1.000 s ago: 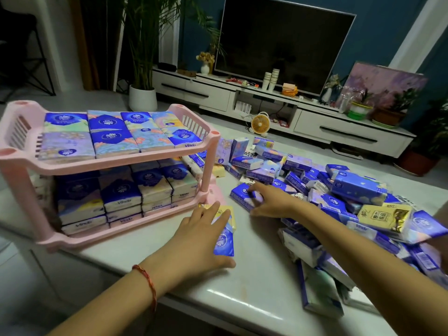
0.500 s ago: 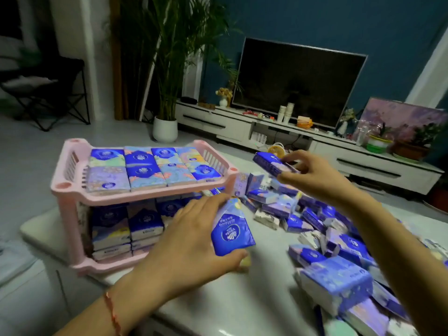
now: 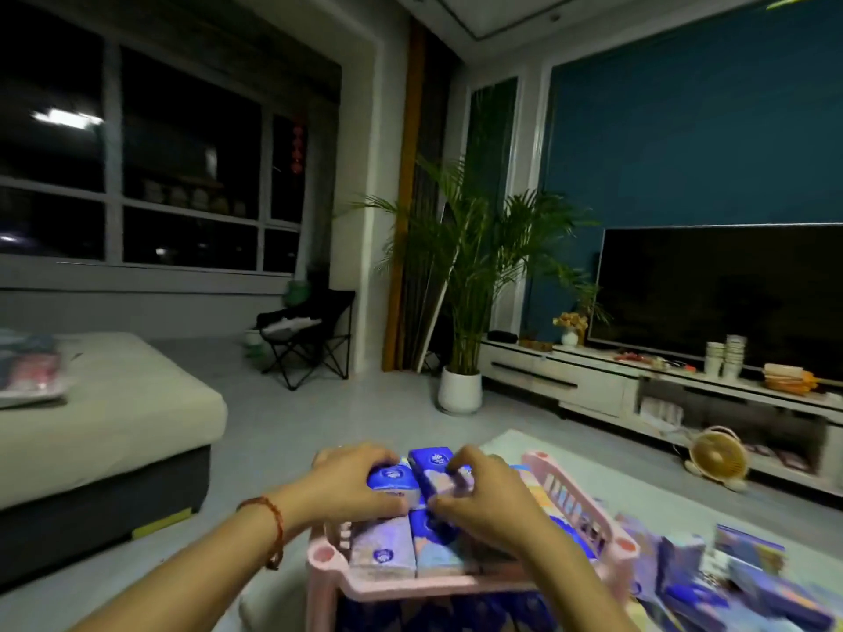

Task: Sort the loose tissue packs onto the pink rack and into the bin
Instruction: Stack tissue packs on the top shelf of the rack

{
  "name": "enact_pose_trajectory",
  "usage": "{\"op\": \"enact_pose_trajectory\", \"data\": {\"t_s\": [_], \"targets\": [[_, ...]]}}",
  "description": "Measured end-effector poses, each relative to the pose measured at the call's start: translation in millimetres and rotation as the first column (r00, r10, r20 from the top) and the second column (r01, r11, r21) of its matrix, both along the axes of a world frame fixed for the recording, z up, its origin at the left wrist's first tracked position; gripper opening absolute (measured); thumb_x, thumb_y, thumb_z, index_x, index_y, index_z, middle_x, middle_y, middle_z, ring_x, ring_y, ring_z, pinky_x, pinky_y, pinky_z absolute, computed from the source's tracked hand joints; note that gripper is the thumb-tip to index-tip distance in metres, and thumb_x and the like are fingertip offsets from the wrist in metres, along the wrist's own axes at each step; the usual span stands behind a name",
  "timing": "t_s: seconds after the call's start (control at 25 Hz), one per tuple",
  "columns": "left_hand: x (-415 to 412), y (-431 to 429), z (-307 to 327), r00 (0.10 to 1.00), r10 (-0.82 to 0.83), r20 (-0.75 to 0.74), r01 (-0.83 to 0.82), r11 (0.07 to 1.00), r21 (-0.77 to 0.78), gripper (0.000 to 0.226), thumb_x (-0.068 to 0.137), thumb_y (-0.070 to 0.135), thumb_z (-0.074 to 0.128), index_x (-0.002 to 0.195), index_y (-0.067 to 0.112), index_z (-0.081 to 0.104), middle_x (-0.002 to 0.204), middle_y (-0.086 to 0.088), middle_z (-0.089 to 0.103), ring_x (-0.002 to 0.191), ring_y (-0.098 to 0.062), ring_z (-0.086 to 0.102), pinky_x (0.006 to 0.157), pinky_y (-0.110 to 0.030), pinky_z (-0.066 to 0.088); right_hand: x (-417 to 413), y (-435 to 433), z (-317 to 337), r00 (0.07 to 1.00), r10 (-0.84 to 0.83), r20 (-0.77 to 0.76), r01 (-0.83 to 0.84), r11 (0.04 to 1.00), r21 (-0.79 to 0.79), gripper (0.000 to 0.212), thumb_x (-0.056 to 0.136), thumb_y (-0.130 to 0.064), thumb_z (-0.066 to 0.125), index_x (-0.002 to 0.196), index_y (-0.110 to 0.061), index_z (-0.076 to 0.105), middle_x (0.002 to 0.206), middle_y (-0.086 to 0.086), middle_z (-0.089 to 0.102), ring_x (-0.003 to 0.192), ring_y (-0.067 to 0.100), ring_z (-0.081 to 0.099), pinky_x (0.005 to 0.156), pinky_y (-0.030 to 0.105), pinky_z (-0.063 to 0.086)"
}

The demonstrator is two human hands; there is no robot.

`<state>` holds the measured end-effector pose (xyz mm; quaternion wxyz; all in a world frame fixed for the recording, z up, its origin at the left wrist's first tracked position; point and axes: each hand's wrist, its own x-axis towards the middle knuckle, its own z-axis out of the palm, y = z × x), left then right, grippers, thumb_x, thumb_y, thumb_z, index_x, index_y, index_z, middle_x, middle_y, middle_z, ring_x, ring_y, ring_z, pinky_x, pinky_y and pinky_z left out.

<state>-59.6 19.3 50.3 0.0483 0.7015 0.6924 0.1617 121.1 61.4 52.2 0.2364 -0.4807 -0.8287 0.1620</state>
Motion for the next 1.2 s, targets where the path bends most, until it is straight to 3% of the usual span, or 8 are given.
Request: {"op": "enact_pose_trajectory", "data": {"t_s": [0.28, 0.56, 0.64, 0.76, 0.88, 1.04, 1.16, 1.2], "targets": [[0.3, 1.6, -5.6, 0.984, 0.088, -0.152, -0.1, 0.992, -0.072, 0.072, 0.085, 0.057, 0.041, 0.147, 0.033, 0.015, 0.158, -0.001, 0.006, 0.144, -0.018, 0.009, 0.115, -0.032, 0.007, 2.8, 4.4, -10.4, 0.99, 0.093, -0.106, -0.085, 0.994, 0.071, 0.04, 0.085, -0.04, 0.063, 0.121, -0.023, 0.059, 0.118, 0.004, 0.048, 0.104, 0.02, 0.054, 0.081, 0.025, 0.039], [6.4, 2.4, -7.1, 0.977, 0.128, -0.171, -0.138, 0.989, -0.049, 0.071, 0.087, 0.066, 0.03, 0.147, 0.03, 0.017, 0.155, 0.0, 0.018, 0.142, -0.019, 0.017, 0.114, -0.034, 0.011, 3.3, -1.2, -17.8, 0.995, 0.094, -0.034, -0.088, 0.985, 0.145, 0.047, 0.093, -0.031, 0.051, 0.139, -0.026, 0.042, 0.133, 0.004, 0.042, 0.123, 0.02, 0.043, 0.101, 0.029, 0.035], [8.5, -0.9, -6.2, 0.991, 0.118, -0.059, -0.121, 0.992, -0.04, 0.07, 0.092, 0.061, 0.028, 0.149, 0.026, 0.009, 0.158, -0.001, 0.006, 0.144, -0.018, 0.012, 0.116, -0.035, 0.009, 14.1, -2.3, -15.5, 0.989, 0.079, -0.123, -0.065, 0.991, 0.113, 0.051, 0.093, -0.027, 0.051, 0.142, -0.025, 0.035, 0.136, 0.006, 0.042, 0.126, 0.02, 0.04, 0.103, 0.03, 0.034], [8.4, -7.1, -3.3, 0.97, 0.162, 0.18, -0.171, 0.985, 0.033, 0.073, 0.091, 0.059, 0.026, 0.149, 0.024, -0.002, 0.158, -0.001, -0.008, 0.145, -0.021, 0.012, 0.118, -0.04, 0.009, 49.7, -2.3, -7.8, 0.909, -0.036, -0.415, 0.064, 0.997, 0.053, 0.044, 0.092, -0.017, 0.054, 0.135, -0.018, 0.044, 0.125, 0.009, 0.052, 0.104, 0.019, 0.054, 0.087, 0.03, 0.044], [12.7, -16.5, 2.8, 0.977, 0.209, 0.045, -0.213, 0.927, 0.308, 0.066, 0.096, 0.05, 0.029, 0.149, 0.014, 0.014, 0.157, -0.007, 0.01, 0.143, -0.023, 0.017, 0.117, -0.041, 0.01, 111.6, 4.6, -1.7, 0.79, -0.206, -0.578, 0.223, 0.974, -0.043, 0.035, 0.09, -0.006, 0.052, 0.125, -0.009, 0.052, 0.111, 0.011, 0.059, 0.091, 0.021, 0.055, 0.074, 0.028, 0.046], [77.2, -42.3, 8.4, 0.978, -0.178, -0.11, 0.201, 0.654, 0.73, 0.043, 0.082, 0.024, 0.036, 0.113, 0.002, 0.057, 0.119, -0.019, 0.057, 0.111, -0.025, 0.048, 0.094, -0.034, 0.034, 204.4, -6.0, 10.6, 0.488, -0.392, -0.78, 0.392, 0.897, -0.206, 0.019, 0.091, 0.001, 0.047, 0.104, -0.004, 0.06, 0.082, 0.013, 0.059, 0.057, 0.014, 0.053, 0.046, 0.013, 0.042], [166.4, -59.6, 7.2, 0.81, -0.442, -0.386, 0.584, 0.542, 0.604, 0.032, 0.081, 0.018, 0.039, 0.094, 0.003, 0.064, 0.106, -0.019, 0.063, 0.096, -0.028, 0.055, 0.079, -0.034, 0.044, 270.3, -28.5, 15.7, 0.376, -0.565, -0.734, 0.577, 0.763, -0.292, 0.025, 0.092, -0.004, 0.046, 0.07, -0.014, 0.053, 0.078, 0.015, 0.054, 0.04, 0.007, 0.049, 0.044, 0.017, 0.039], [180.6, -58.5, 1.5, 0.762, -0.447, -0.469, 0.647, 0.551, 0.526, 0.033, 0.08, 0.019, 0.038, 0.091, 0.004, 0.065, 0.104, -0.018, 0.064, 0.09, -0.03, 0.06, 0.073, -0.034, 0.05, 279.2, -28.4, 16.6, 0.432, -0.595, -0.678, 0.579, 0.759, -0.298, 0.026, 0.092, -0.005, 0.047, 0.068, -0.015, 0.052, 0.081, 0.016, 0.055, 0.044, 0.011, 0.049, 0.045, 0.018, 0.038]]}}
